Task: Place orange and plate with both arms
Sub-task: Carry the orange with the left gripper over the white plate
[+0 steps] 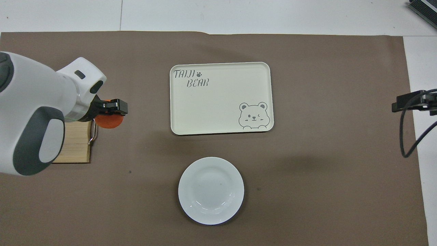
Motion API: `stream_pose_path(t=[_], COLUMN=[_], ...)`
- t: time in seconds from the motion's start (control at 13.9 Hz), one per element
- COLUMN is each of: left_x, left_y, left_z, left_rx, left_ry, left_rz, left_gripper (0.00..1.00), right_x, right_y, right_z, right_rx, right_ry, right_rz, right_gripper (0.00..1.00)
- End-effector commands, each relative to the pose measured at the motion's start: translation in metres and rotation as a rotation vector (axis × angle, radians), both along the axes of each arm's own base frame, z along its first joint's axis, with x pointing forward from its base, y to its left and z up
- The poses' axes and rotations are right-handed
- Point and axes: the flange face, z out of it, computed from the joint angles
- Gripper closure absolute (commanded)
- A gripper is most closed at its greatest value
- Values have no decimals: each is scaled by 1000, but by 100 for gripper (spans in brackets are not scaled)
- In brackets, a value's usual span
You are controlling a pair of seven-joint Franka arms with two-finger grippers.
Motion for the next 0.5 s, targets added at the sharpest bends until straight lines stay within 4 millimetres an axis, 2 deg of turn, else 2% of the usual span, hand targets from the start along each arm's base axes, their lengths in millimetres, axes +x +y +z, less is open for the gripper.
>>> stream_pose_path(t=[0.0,0.07,0.14,0.29,0.43], left_x=[-47,-58,-73,-95,-118], left_y=[-28,-42,-68,-99,-135], left_z=[0,-9,-17,-38,-65], left_rx=[-58,-57,-62,-85,-88], left_ry=[30,53,69,95,84], left_rz=[-19,-36,-61,-70,-83], left_gripper=[100,100,100,100,100], right_x=[-2,-2,-2,-3,-3], right_y=[2,2,2,2,2], right_z=[0,0,0,1,1], right_rx=[-2,-2,-2,-2,-2], right_ry=[8,8,8,6,6], right_rz=[-17,-17,-17,-17,-17], right_gripper=[0,0,0,0,0])
